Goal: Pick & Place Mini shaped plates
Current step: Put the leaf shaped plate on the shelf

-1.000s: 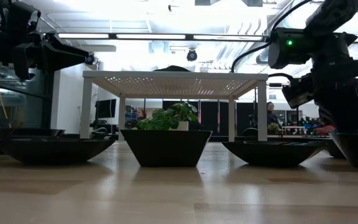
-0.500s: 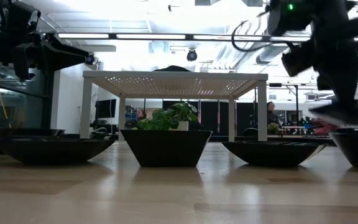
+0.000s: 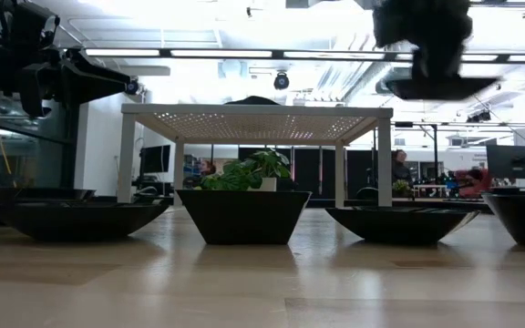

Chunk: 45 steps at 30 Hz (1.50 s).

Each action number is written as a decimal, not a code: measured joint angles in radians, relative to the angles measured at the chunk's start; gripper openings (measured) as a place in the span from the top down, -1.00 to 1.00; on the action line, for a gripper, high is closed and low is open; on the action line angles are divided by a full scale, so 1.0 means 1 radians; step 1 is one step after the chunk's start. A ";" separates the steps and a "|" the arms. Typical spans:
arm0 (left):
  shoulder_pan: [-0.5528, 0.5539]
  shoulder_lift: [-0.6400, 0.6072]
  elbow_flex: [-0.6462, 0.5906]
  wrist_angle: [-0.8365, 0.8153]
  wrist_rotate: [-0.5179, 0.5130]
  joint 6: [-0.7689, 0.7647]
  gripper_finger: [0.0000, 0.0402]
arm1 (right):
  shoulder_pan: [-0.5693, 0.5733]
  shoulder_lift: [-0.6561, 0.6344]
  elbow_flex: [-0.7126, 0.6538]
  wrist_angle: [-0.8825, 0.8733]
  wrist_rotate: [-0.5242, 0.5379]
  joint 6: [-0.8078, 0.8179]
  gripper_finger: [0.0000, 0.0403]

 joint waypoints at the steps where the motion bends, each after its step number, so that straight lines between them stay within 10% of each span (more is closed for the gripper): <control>1: 0.000 0.000 0.000 0.000 0.000 0.000 0.13 | -0.002 0.015 0.021 0.016 -0.001 -0.011 0.99; 30: 0.000 0.000 0.000 0.000 0.000 0.000 0.13 | -0.132 0.669 0.829 0.105 -0.049 -0.300 0.96; 45: 0.000 0.000 0.000 0.000 0.000 0.000 0.13 | -0.177 0.783 0.895 0.220 -0.042 -0.307 0.97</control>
